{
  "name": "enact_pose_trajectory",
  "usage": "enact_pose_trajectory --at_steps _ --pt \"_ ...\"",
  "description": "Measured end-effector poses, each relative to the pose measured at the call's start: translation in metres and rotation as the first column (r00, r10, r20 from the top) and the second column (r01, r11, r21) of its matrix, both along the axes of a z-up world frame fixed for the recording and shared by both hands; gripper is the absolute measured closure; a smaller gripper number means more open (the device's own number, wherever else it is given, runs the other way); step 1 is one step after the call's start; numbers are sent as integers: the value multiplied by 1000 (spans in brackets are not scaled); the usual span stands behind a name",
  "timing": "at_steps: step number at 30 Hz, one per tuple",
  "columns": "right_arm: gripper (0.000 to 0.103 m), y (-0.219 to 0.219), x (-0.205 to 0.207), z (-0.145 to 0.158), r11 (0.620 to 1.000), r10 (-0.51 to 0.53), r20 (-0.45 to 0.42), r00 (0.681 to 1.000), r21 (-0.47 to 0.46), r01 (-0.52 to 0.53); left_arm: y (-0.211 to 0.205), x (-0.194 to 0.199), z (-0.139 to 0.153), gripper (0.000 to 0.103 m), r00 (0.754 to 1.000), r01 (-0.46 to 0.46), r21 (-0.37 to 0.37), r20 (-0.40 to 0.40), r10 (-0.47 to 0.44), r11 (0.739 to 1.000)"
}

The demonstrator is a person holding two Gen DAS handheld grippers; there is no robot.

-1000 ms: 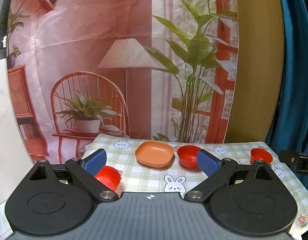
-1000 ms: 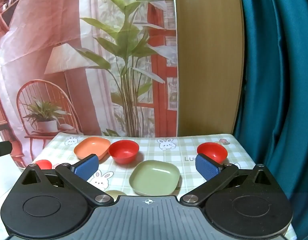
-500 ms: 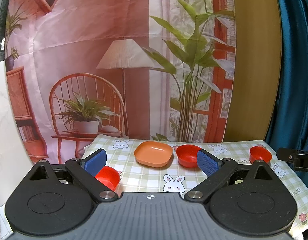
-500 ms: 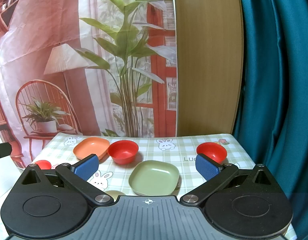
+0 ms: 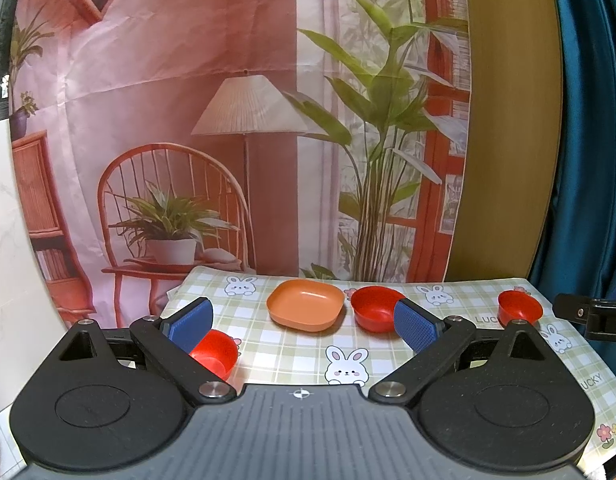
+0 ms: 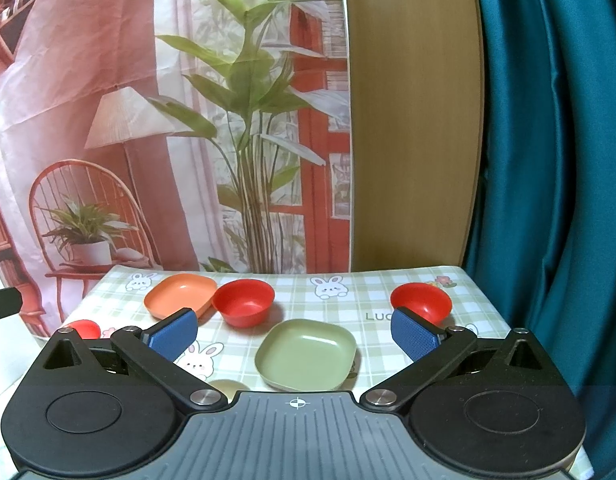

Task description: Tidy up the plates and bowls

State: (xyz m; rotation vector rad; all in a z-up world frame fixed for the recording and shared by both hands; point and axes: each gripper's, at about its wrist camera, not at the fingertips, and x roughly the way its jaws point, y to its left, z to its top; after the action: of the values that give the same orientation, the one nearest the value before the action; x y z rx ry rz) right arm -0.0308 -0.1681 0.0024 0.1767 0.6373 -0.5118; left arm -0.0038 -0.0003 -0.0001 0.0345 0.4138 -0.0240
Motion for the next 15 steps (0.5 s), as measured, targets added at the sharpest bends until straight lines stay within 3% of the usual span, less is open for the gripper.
enact_pose_trajectory --at_steps 15 --pt "0 -1 -1 -2 1000 -1 -2 1000 3 1 -2 3 -2 5 1000 0 -6 -14 0 1000"
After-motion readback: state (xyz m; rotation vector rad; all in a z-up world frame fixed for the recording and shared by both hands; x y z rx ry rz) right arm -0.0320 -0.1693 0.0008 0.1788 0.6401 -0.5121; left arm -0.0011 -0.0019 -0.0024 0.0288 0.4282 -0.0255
